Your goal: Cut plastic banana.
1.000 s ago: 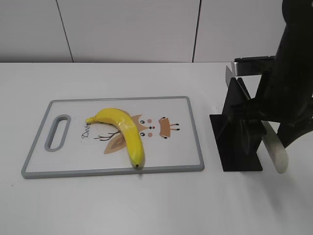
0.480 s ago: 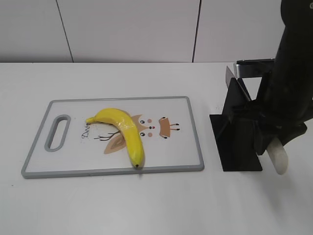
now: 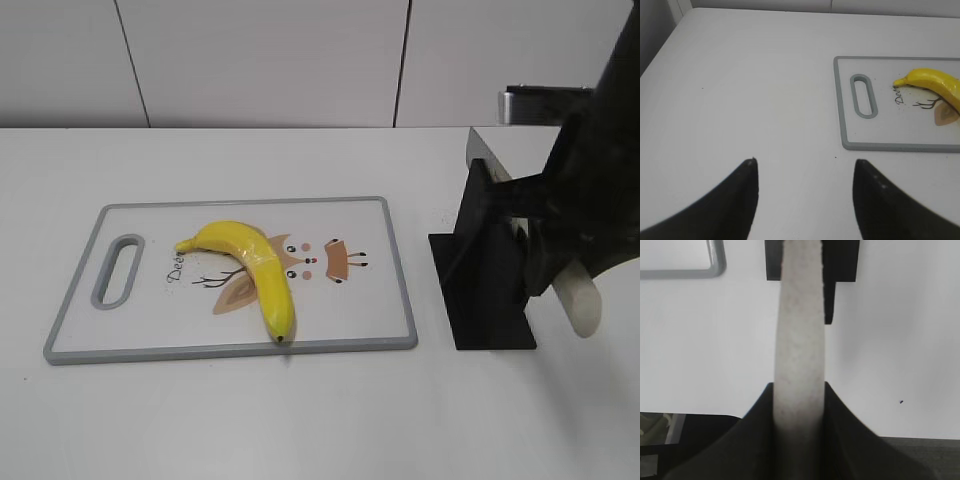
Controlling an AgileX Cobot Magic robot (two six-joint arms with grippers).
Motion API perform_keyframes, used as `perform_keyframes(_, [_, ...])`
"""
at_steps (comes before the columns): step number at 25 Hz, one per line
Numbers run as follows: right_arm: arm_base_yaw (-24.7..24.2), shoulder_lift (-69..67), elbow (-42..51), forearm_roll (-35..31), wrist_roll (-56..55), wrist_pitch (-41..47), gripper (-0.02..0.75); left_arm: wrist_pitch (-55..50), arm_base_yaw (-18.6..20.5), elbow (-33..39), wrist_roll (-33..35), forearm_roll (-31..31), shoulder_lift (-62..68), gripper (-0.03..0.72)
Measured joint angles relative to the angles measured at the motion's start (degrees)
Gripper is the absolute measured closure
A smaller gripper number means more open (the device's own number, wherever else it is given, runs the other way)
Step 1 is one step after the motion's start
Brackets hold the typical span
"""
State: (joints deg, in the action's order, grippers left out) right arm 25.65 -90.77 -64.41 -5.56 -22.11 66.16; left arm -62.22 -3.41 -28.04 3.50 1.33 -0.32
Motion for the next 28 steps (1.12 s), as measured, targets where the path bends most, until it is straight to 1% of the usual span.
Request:
perform_keyframes(4, [0.0,3.4,0.0,0.2,-0.4,0.0,0.568,0.0,0.0,0.0,0.0,0.0,0.0,0.122])
perform_keyframes(7, [0.0,5.0,-0.4,1.5,-1.3,0.9,0.568,0.0,0.0,0.0,0.0,0.0,0.0,0.122])
perform_keyframes(10, [0.0,5.7,-2.4,2.5,-1.7,2.9,0.568,0.0,0.0,0.0,0.0,0.0,0.0,0.122])
perform_keyframes(15, [0.0,7.1,-8.6,2.6,-0.5,3.5,0.569,0.0,0.0,0.0,0.0,0.0,0.0,0.122])
perform_keyframes(18, [0.0,7.2,-11.7,2.6,4.6,3.5,0.569,0.0,0.0,0.0,0.0,0.0,0.0,0.122])
perform_keyframes(23, [0.0,7.2,-13.2,2.5,20.7,3.6,0.569,0.1,0.0,0.0,0.2,0.0,0.0,0.122])
perform_keyframes(25, [0.0,7.2,-13.2,2.5,26.4,3.6,0.569,0.1,0.0,0.0,2.0,0.5,0.8,0.122])
perform_keyframes(28, [0.0,6.8,-13.3,2.6,34.9,3.1,0.569,1.0,0.0,-1.1,6.3,2.4,4.9,0.122])
